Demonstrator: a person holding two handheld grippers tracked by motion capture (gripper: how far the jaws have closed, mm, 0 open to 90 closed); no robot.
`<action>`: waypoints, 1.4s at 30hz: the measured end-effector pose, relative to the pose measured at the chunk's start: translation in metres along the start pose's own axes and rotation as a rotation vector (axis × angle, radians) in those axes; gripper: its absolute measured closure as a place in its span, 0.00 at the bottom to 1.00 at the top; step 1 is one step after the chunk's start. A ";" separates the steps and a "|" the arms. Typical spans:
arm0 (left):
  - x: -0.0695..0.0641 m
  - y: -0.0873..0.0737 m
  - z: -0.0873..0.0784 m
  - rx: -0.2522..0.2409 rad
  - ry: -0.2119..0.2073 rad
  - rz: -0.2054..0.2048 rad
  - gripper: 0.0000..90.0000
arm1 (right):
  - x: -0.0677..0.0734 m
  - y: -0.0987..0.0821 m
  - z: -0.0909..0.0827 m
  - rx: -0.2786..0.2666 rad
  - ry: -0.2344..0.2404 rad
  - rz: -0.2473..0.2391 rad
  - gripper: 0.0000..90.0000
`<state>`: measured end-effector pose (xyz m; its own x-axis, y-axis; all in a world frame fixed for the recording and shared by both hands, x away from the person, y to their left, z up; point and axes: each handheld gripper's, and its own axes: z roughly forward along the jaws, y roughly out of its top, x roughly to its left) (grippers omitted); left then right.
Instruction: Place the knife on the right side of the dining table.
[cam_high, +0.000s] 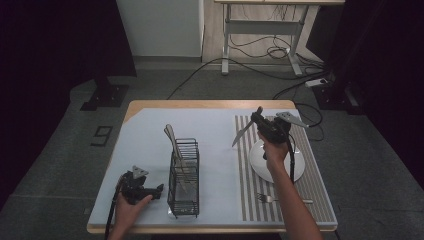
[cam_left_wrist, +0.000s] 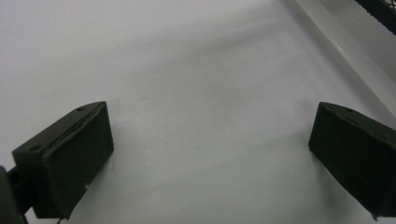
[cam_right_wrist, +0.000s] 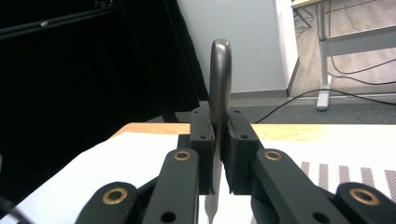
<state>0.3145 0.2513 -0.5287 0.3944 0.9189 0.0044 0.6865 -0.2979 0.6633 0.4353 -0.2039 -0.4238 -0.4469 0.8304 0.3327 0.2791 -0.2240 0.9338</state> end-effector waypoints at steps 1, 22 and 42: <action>0.000 0.000 0.000 0.000 0.000 0.000 0.00 | -0.002 0.001 0.001 -0.004 -0.003 0.005 0.93; 0.000 0.000 0.000 0.000 0.000 0.000 0.00 | -0.037 0.008 0.021 -0.053 -0.083 0.055 0.93; 0.000 0.000 0.000 -0.001 0.000 0.000 0.00 | -0.061 0.006 0.037 -0.093 -0.121 0.075 0.92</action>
<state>0.3145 0.2514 -0.5287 0.3946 0.9189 0.0043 0.6862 -0.2978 0.6637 0.4955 -0.2366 -0.4431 -0.3204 0.8637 0.3890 0.2251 -0.3295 0.9169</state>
